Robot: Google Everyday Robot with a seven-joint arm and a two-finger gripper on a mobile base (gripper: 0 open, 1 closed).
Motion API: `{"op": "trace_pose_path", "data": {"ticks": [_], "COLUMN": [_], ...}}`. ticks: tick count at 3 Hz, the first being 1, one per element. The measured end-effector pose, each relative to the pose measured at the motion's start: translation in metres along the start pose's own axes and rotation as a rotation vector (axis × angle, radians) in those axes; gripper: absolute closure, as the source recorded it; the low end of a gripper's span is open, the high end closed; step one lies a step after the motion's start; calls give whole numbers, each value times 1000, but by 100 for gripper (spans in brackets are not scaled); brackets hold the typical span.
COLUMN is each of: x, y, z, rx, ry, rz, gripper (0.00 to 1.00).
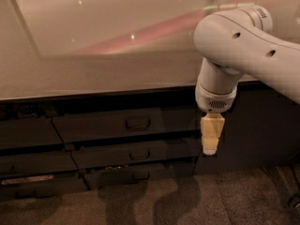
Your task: Open top drawer
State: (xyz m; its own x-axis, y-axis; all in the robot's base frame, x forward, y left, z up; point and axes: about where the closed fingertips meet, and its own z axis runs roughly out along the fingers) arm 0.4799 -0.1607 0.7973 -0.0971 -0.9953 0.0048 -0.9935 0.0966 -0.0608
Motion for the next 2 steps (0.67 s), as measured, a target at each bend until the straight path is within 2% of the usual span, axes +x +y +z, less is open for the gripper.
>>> {"op": "trace_pose_path", "data": {"ticks": [1,2], "x": [0,1], "y": [0,-1], "z": [0,3], "rx": [0,-23], "ry": [0,-78], "rz": [0,-37], "gripper": [0,0]}}
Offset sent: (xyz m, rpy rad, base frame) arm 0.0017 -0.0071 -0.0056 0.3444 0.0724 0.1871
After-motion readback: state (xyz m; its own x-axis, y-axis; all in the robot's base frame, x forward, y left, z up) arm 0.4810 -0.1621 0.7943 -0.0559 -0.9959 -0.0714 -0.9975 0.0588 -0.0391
